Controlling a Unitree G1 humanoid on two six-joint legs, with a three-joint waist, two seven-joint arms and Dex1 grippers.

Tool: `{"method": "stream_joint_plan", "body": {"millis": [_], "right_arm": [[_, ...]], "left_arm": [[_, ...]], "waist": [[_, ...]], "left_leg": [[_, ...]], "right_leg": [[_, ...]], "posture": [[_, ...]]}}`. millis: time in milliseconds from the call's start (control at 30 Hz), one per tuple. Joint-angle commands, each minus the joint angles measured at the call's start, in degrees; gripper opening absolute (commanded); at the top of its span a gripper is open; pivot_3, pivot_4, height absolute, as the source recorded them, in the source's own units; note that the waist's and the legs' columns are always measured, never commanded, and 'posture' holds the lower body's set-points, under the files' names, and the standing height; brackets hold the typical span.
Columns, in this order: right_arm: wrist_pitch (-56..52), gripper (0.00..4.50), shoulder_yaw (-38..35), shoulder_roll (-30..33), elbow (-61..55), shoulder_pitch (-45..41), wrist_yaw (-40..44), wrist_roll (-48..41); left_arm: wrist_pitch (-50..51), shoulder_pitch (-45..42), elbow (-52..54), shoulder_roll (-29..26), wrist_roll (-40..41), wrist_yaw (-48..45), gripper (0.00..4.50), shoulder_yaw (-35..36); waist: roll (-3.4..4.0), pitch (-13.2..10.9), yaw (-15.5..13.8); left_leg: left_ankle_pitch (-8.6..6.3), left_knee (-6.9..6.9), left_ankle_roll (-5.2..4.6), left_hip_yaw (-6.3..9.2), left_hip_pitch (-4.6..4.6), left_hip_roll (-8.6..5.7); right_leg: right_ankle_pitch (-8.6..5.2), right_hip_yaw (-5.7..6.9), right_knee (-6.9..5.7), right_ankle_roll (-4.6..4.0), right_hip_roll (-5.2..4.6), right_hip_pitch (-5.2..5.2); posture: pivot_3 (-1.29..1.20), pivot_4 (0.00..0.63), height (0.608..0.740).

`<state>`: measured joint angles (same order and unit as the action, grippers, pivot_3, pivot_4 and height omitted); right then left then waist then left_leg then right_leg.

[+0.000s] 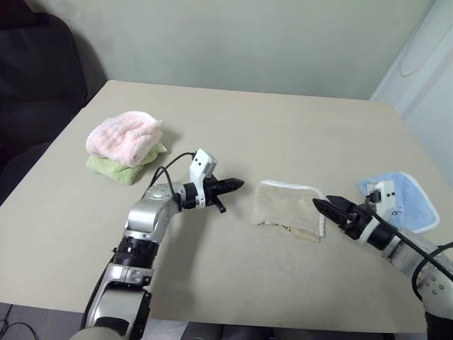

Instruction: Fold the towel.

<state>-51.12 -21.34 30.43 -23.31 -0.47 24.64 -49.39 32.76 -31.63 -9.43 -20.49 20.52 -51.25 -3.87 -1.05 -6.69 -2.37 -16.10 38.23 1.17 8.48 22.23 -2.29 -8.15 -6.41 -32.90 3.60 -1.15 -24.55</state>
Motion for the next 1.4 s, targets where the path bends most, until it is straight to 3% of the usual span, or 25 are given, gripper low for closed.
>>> {"method": "stream_joint_plan", "body": {"millis": [33, 67, 300, 800, 1000, 1133, 1400], "right_arm": [[-1.3, 4.31, -2.0, 0.3, 1.8, -0.8, -2.1, -0.9], [-1.5, 4.49, -1.7, 0.5, 2.8, -0.8, -2.5, 0.0], [-2.0, 4.49, 0.4, 0.3, 5.7, 0.4, -2.1, 1.7], [-5.9, 4.49, 9.3, -7.3, 5.6, -5.9, -3.7, 0.6], [-6.8, 4.49, 8.0, -10.5, 8.4, -6.7, -6.0, 0.4], [-6.9, 3.63, 6.6, -11.6, 9.1, -6.6, -6.8, 0.0], [-7.4, 0.82, 4.9, -12.3, 7.0, -5.2, -7.1, -1.5]], "left_arm": [[-1.4, 0.5, 1.5, 0.1, 0.2, 0.7, 0.0, 0.7], [-1.3, 0.8, 1.8, 0.2, 0.5, 1.0, 0.0, 1.0], [-1.1, 0.2, 2.0, 0.5, 2.1, 2.5, 0.0, 3.3], [-1.0, -0.6, 1.8, 2.5, 1.8, 3.1, 0.0, 2.7], [-0.8, -0.1, 2.3, 2.9, 1.8, 3.4, 0.0, 2.7], [-0.7, 0.1, 2.6, 3.0, 1.7, 3.5, 0.0, 2.7], [-0.7, 0.0, 2.5, 3.1, 1.7, 3.4, 0.0, 2.5]], "waist": [[0.0, 0.0, 0.0], [0.0, 0.0, 0.0], [0.0, 0.0, 0.1], [-0.03, 0.0, 0.5], [-0.13, 0.1, 1.1], [-0.14, 0.1, 1.2], [-0.14, 0.1, 1.2]], "left_leg": [[0.0, 0.0, 0.0, 0.01, 0.01, 0.01], [0.0, 0.0, 0.01, 0.02, 0.01, 0.01], [-0.03, -0.01, 0.06, 0.03, 0.03, 0.01], [0.02, -0.04, -0.03, 0.03, -0.02, 0.03], [0.02, -0.05, -0.02, 0.03, -0.16, 0.05], [0.0, -0.05, 0.01, 0.03, -0.22, 0.06], [-0.04, -0.13, -0.02, 0.04, -0.2, 0.06]], "right_leg": [[0.0, 0.01, -0.01, 0.0, 0.0, -0.02], [0.01, 0.02, -0.03, -0.01, 0.0, -0.04], [0.01, 0.02, -0.05, -0.02, 0.0, -0.06], [0.27, 0.05, -0.05, -0.42, 0.02, -0.07], [0.26, 0.05, -0.05, -0.41, 0.04, -0.04], [0.23, 0.05, -0.05, -0.36, 0.05, -0.04], [0.31, 0.05, -0.05, -0.5, 0.04, -0.07]], "posture": [[0.0, 0.15, 0.74], [0.0, 0.15, 0.74], [0.0, 0.15, 0.74], [0.0, 0.15, 0.74], [0.0, 0.15, 0.74], [0.0, 0.15, 0.74], [0.0, 0.15, 0.74]]}}
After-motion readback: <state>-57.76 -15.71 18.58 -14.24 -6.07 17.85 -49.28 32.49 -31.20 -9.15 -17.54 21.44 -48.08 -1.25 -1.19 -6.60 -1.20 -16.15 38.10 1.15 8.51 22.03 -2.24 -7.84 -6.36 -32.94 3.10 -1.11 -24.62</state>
